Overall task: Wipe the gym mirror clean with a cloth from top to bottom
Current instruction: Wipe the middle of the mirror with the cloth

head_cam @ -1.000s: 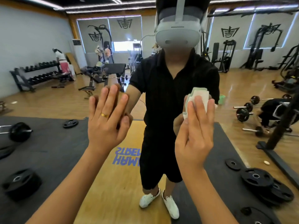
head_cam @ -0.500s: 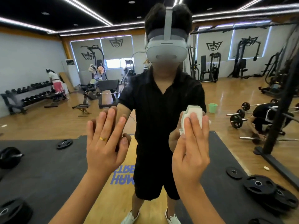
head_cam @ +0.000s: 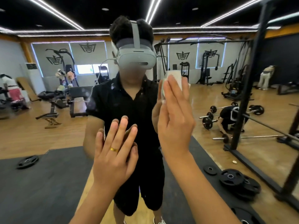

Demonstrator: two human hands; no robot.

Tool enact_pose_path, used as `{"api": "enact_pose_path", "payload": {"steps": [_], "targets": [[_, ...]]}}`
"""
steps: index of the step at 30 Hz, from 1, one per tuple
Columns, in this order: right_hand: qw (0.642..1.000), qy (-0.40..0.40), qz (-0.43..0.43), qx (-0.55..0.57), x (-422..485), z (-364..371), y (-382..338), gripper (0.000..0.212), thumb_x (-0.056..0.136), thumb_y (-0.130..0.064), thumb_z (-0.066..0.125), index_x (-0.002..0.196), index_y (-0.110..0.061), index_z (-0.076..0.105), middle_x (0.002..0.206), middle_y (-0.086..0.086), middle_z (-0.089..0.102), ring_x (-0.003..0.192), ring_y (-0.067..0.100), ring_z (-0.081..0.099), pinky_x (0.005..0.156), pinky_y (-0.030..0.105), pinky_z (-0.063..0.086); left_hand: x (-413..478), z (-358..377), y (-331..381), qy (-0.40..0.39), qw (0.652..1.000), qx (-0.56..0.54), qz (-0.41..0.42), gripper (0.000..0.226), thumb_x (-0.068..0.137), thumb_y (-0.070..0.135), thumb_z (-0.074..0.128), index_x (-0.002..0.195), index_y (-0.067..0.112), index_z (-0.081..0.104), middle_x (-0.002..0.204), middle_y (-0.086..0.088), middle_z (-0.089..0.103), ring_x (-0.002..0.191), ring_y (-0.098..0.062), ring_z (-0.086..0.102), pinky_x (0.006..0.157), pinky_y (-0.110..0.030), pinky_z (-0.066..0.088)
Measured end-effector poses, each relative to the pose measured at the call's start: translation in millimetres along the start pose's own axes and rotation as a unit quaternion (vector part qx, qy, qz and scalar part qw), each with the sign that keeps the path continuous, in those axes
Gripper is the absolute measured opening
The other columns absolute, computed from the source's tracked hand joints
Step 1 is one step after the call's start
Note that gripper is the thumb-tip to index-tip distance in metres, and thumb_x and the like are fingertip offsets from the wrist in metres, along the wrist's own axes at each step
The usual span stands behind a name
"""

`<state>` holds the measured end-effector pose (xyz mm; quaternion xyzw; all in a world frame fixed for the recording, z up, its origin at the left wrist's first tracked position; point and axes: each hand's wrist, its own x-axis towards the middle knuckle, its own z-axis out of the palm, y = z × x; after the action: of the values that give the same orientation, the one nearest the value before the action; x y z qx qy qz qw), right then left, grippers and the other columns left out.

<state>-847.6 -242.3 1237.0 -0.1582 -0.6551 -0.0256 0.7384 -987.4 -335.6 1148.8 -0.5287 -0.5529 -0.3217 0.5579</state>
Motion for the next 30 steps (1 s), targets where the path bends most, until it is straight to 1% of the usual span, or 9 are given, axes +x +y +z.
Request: {"api": "enact_pose_path", "payload": {"steps": [3,7,14,17,20,23,25,27,30], "targets": [[0.999,-0.039,-0.010,-0.025,-28.9,-20.2,14.1,0.040,0.100,0.008,0.060,0.140,0.004,0.057,0.148,0.013,0.054,0.149,0.037,0.037,0.116,0.055,0.041,0.4,-0.7,0.7,0.007,1.000,-0.007,-0.007,0.048,0.102,0.024,0.052,0.150,0.016,0.051,0.160,-0.013,0.040,0.153,-0.027,0.030,0.127,-0.049,0.014],[0.995,-0.085,-0.024,-0.050,-68.9,-42.7,28.1,0.043,0.097,0.009,0.060,0.140,0.002,0.057,0.150,0.009,0.051,0.149,0.036,0.038,0.111,0.058,0.045,1.4,-1.2,0.4,0.006,1.000,-0.012,-0.012,0.047,0.101,0.023,0.054,0.148,0.015,0.053,0.159,-0.013,0.041,0.153,-0.028,0.031,0.126,-0.050,0.016],[0.998,-0.050,-0.016,-0.018,-9.7,-23.4,10.4,0.040,0.102,0.004,0.053,0.141,0.002,0.058,0.150,0.004,0.049,0.149,0.035,0.037,0.114,0.054,0.043,0.8,-1.2,-1.1,0.009,1.000,-0.021,-0.015,0.048,0.101,0.022,0.054,0.148,0.015,0.053,0.159,-0.013,0.042,0.154,-0.027,0.030,0.127,-0.049,0.013],[0.999,-0.047,-0.004,-0.017,-24.3,-21.3,6.6,0.041,0.103,0.003,0.052,0.144,0.000,0.054,0.153,0.004,0.046,0.151,0.036,0.034,0.117,0.052,0.041,1.5,-0.8,-0.1,0.009,1.000,-0.017,-0.013,0.049,0.101,0.022,0.054,0.149,0.015,0.052,0.159,-0.012,0.041,0.153,-0.028,0.031,0.127,-0.050,0.014],[0.997,-0.067,-0.030,-0.038,-50.6,-21.4,7.5,0.045,0.099,0.009,0.058,0.143,-0.001,0.052,0.151,0.009,0.048,0.149,0.039,0.036,0.122,0.049,0.036,4.1,-3.7,-0.3,0.001,1.000,-0.023,-0.013,0.049,0.100,0.023,0.054,0.149,0.016,0.052,0.160,-0.011,0.041,0.154,-0.027,0.030,0.128,-0.048,0.013],[0.996,-0.073,-0.048,-0.026,-39.3,-14.7,4.6,0.044,0.100,0.010,0.054,0.143,0.001,0.050,0.150,0.011,0.048,0.150,0.037,0.033,0.114,0.061,0.041,6.2,-9.6,-0.6,-0.019,0.999,-0.043,-0.017,0.052,0.099,0.022,0.055,0.150,0.016,0.051,0.161,-0.011,0.038,0.155,-0.027,0.028,0.128,-0.048,0.011],[0.996,-0.069,-0.053,-0.015,-19.4,-4.6,-6.7,0.045,0.099,0.013,0.055,0.143,0.004,0.052,0.151,0.013,0.049,0.150,0.037,0.031,0.112,0.061,0.042,6.5,-18.1,-4.0,-0.035,0.996,-0.085,-0.010,0.055,0.098,0.019,0.056,0.152,0.015,0.048,0.162,-0.012,0.038,0.154,-0.028,0.029,0.127,-0.051,0.015],[0.996,-0.070,-0.048,-0.011,-2.3,4.6,-14.0,0.046,0.098,0.014,0.058,0.143,0.005,0.053,0.151,0.016,0.051,0.150,0.036,0.031,0.114,0.059,0.042,6.3,-28.8,-12.3,-0.044,0.988,-0.150,0.001,0.059,0.097,0.016,0.056,0.154,0.013,0.042,0.160,-0.014,0.041,0.152,-0.029,0.034,0.123,-0.055,0.027],[0.996,-0.073,-0.039,-0.018,-0.1,10.6,-22.1,0.048,0.098,0.014,0.058,0.145,0.005,0.052,0.152,0.016,0.050,0.151,0.036,0.029,0.114,0.058,0.041,2.5,-50.3,-44.9,-0.005,0.985,-0.173,-0.012,0.053,0.096,0.012,0.056,0.147,0.005,0.044,0.152,-0.017,0.048,0.150,-0.030,0.037,0.119,-0.054,0.035]]}}
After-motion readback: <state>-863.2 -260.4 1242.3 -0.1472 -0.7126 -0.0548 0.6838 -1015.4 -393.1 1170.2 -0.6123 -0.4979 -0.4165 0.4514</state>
